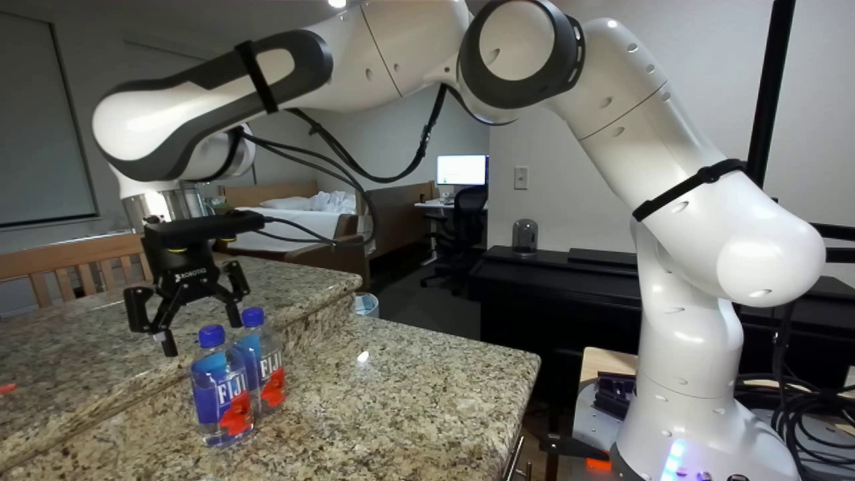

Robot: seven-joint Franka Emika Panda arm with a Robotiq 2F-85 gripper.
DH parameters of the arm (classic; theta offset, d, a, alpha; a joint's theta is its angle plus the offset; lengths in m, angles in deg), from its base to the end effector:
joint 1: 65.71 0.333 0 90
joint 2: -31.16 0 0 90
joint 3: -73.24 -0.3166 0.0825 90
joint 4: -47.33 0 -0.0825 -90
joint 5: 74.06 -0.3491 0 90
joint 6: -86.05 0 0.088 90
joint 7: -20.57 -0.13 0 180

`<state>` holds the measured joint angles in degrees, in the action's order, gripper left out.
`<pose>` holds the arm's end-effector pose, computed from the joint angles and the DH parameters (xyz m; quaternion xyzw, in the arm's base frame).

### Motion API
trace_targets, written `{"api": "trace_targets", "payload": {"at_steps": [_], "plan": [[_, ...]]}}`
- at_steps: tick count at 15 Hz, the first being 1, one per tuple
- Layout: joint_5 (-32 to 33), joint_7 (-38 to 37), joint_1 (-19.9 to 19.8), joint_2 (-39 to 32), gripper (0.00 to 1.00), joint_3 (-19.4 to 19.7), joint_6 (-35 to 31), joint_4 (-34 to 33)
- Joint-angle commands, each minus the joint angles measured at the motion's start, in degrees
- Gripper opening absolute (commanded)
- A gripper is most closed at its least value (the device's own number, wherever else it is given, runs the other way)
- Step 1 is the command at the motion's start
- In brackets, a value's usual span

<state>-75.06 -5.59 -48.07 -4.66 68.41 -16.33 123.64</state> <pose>0.6239 0.2479 0.3446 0.9951 -0.0405 -0.0903 0.0040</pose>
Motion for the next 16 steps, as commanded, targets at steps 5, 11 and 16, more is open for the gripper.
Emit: {"api": "trace_targets", "payload": {"at_steps": [5, 11, 16], "plan": [[0.8, -0.3, 1.0, 3.5, 1.00, 0.3, -2.4, -0.3], [-0.9, -0.7, 1.1, 10.4, 1.00, -0.7, -7.5, 8.5], [-1.8, -1.7, 1.7, 17.4, 0.54, -3.0, -11.0, 21.8]]}}
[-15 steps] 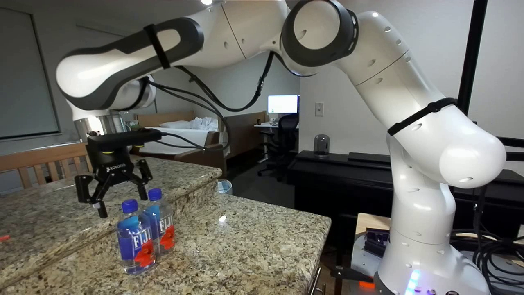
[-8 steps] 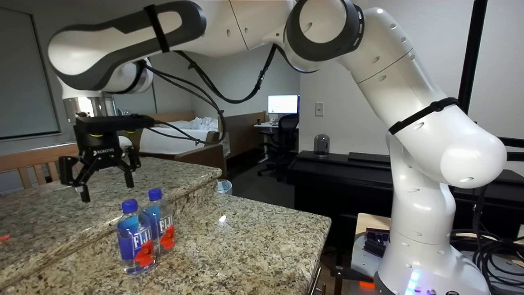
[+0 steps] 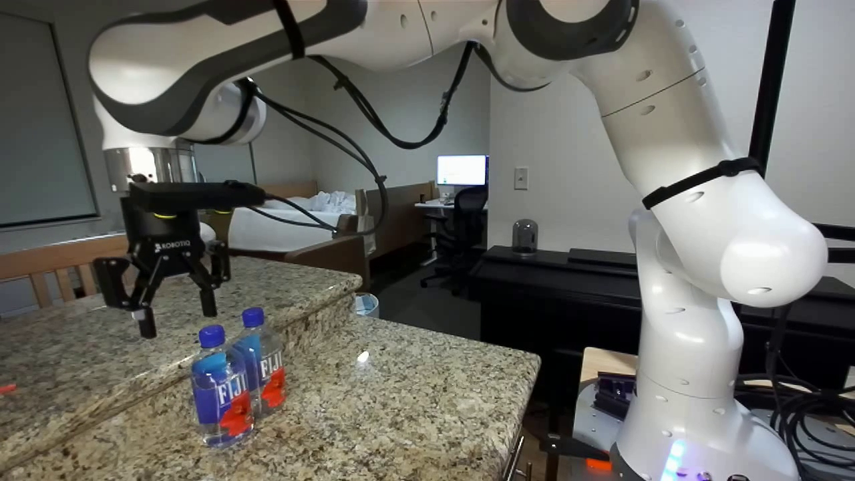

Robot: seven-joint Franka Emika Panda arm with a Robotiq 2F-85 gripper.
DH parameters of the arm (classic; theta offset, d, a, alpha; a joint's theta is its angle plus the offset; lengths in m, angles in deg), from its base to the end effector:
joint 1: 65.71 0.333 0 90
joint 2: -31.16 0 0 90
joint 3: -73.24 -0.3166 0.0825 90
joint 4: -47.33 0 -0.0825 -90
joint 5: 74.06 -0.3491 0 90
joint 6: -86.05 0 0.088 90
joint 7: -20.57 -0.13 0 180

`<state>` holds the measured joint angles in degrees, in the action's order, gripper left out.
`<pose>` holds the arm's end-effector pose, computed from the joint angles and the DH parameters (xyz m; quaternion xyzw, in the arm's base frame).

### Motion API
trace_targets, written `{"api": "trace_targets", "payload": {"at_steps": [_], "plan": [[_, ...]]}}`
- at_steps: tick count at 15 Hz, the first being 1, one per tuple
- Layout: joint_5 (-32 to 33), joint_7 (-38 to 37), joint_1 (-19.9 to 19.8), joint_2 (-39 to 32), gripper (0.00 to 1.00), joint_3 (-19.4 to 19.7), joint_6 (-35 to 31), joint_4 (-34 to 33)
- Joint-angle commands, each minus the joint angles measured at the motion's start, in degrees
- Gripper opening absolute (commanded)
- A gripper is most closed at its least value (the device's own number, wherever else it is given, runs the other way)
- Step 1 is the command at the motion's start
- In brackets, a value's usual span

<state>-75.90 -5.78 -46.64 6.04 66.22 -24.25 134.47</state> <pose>0.5843 0.2774 0.3978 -0.9989 0.0134 0.0321 0.0299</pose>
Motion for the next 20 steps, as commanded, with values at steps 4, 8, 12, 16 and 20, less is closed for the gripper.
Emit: {"api": "trace_targets", "payload": {"at_steps": [4, 8, 12, 16, 20], "plan": [[0.1, -5.0, 0.9, 11.4, 0.28, -1.5, -4.1, 20.8], [-0.7, -6.3, 0.3, 13.2, 0.09, -1.9, -5.3, 26.8], [0.1, -6.2, 0.3, 13.5, 0.06, -2.1, -12.8, 31.6], [3.2, -8.8, 1.0, 14.2, 0.09, -1.4, -21.0, 35.8], [9.0, -13.8, 1.4, 14.2, 0.09, -0.7, -26.7, 38.3]]}}
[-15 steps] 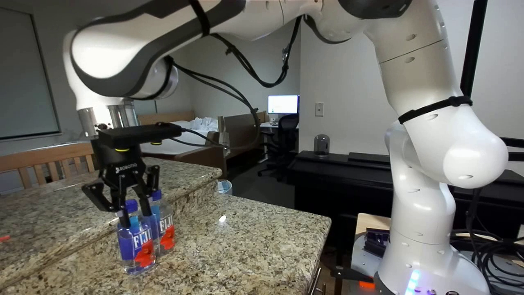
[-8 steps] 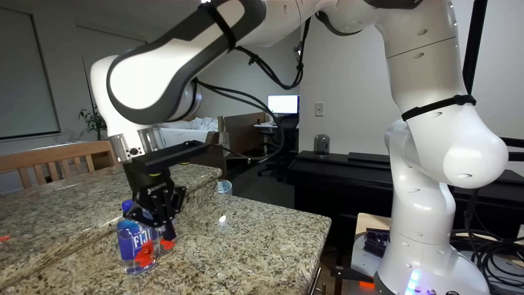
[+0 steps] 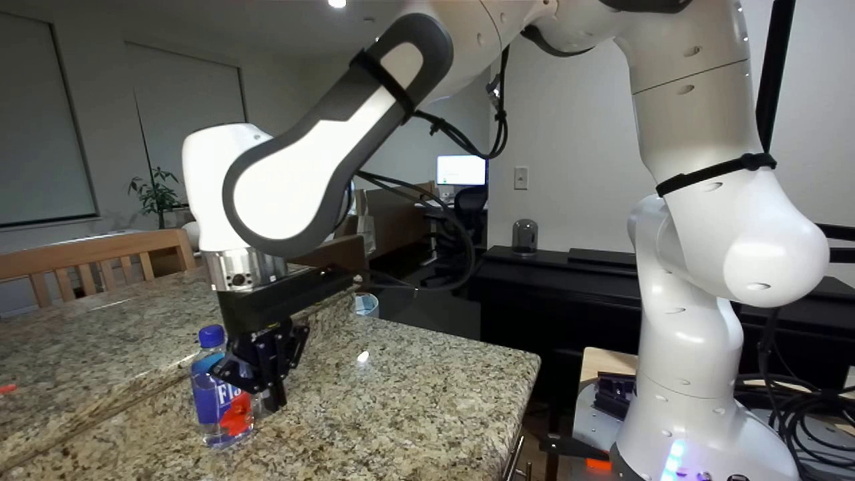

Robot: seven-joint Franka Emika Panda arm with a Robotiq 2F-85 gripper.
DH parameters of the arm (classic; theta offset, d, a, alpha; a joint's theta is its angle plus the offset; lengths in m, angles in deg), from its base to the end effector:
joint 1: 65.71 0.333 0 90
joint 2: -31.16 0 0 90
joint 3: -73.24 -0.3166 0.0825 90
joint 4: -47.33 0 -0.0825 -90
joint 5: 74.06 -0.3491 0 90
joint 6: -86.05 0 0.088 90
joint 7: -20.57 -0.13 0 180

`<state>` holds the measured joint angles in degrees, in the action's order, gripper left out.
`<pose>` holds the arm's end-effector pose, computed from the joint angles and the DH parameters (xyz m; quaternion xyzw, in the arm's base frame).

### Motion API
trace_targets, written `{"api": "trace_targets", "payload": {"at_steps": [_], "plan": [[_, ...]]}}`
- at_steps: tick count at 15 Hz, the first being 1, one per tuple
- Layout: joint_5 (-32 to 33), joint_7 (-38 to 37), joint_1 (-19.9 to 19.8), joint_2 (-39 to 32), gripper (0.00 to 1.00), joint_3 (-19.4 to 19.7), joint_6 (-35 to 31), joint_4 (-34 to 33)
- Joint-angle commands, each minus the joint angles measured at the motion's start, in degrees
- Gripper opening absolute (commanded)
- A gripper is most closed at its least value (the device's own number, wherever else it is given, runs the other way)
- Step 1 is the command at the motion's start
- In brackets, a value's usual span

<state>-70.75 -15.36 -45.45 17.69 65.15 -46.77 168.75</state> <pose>0.4792 0.2550 0.3019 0.9987 -0.0478 -0.0117 0.0126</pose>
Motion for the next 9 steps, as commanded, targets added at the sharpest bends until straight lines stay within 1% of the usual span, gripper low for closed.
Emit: {"api": "trace_targets", "payload": {"at_steps": [1, 3, 9], "plan": [[5.1, -5.6, 0.2, 2.5, 0.08, 0.6, -5.3, 4.4], [7.1, -7.6, 0.2, 2.2, 0.10, 0.8, -7.7, 4.9], [9.4, -10.9, 0.3, 2.0, 0.10, 1.3, -13.9, 6.3]]}}
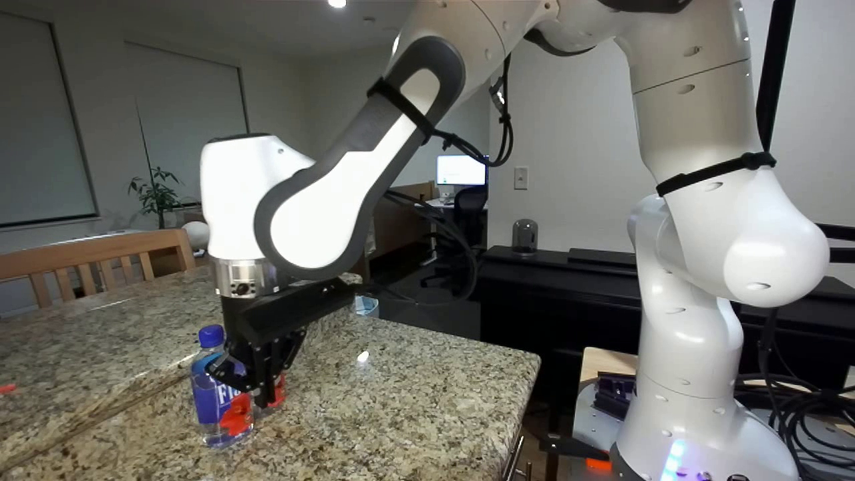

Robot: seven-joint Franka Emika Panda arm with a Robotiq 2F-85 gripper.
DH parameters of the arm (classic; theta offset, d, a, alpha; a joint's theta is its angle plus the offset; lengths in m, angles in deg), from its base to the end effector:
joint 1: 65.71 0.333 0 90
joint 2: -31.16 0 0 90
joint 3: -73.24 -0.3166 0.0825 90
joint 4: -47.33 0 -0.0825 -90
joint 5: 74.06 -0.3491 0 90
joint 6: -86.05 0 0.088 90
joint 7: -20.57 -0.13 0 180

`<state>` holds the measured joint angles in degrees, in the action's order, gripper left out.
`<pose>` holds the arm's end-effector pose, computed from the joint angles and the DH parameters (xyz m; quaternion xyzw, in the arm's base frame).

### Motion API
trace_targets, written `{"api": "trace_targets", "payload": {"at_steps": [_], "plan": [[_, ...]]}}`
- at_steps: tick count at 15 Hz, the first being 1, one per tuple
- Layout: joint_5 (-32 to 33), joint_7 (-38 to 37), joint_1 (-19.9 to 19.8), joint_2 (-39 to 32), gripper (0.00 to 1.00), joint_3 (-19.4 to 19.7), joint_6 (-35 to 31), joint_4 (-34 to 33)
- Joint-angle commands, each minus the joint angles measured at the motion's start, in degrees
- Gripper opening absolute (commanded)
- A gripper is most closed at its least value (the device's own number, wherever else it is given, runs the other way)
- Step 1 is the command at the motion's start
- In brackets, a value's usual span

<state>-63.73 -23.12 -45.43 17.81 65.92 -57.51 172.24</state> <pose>0.4858 0.2518 0.2962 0.9953 -0.0726 0.0636 0.0064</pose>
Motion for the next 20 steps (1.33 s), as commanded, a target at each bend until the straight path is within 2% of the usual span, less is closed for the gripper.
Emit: {"api": "trace_targets", "payload": {"at_steps": [1, 11, 16, 17, 20], "plan": [[2.7, -3.5, 0.3, 1.9, 0.09, 0.6, -3.6, 3.0], [4.7, -7.3, 0.4, 1.9, 0.10, 1.0, -4.5, 3.2], [4.7, -7.9, 0.5, 2.0, 0.08, 1.0, -2.6, 3.0], [4.4, -6.5, -0.3, -4.4, 0.09, 1.6, -2.7, -4.6], [3.1, -4.1, -0.7, -5.7, 0.09, 2.4, -0.7, -8.2]]}}
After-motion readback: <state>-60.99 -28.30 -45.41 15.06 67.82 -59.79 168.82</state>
